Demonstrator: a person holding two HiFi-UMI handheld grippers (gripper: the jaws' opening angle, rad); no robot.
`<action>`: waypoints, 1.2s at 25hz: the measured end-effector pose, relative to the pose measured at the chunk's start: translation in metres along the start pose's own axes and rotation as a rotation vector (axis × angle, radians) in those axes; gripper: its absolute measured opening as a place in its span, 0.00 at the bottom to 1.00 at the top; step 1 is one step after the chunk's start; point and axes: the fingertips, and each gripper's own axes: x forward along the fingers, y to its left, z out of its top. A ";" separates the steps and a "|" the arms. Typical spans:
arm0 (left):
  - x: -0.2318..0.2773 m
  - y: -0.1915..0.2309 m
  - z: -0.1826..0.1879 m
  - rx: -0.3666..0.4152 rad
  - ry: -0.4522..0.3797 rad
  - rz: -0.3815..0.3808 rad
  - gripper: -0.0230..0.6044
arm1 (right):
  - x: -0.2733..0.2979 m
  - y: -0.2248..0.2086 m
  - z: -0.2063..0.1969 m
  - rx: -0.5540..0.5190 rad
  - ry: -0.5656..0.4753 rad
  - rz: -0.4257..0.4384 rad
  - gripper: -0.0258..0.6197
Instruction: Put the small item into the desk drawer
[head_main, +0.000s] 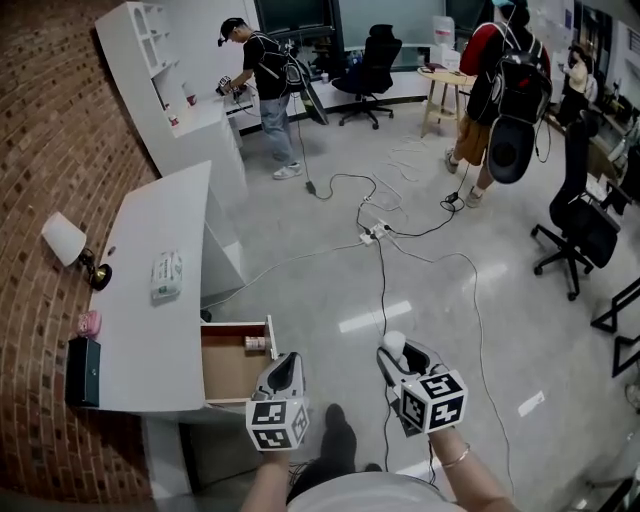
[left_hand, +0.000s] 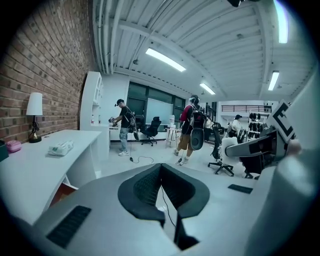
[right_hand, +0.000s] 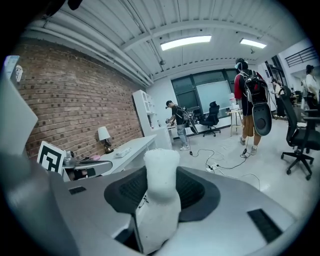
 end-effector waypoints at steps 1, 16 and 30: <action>0.011 0.012 0.004 -0.005 0.003 -0.003 0.07 | 0.016 0.001 0.006 0.000 0.007 -0.001 0.32; 0.143 0.138 0.059 -0.032 0.015 -0.049 0.07 | 0.193 0.004 0.078 0.010 0.039 -0.034 0.32; 0.178 0.199 0.063 -0.093 0.016 0.069 0.07 | 0.282 0.013 0.097 -0.044 0.111 0.100 0.32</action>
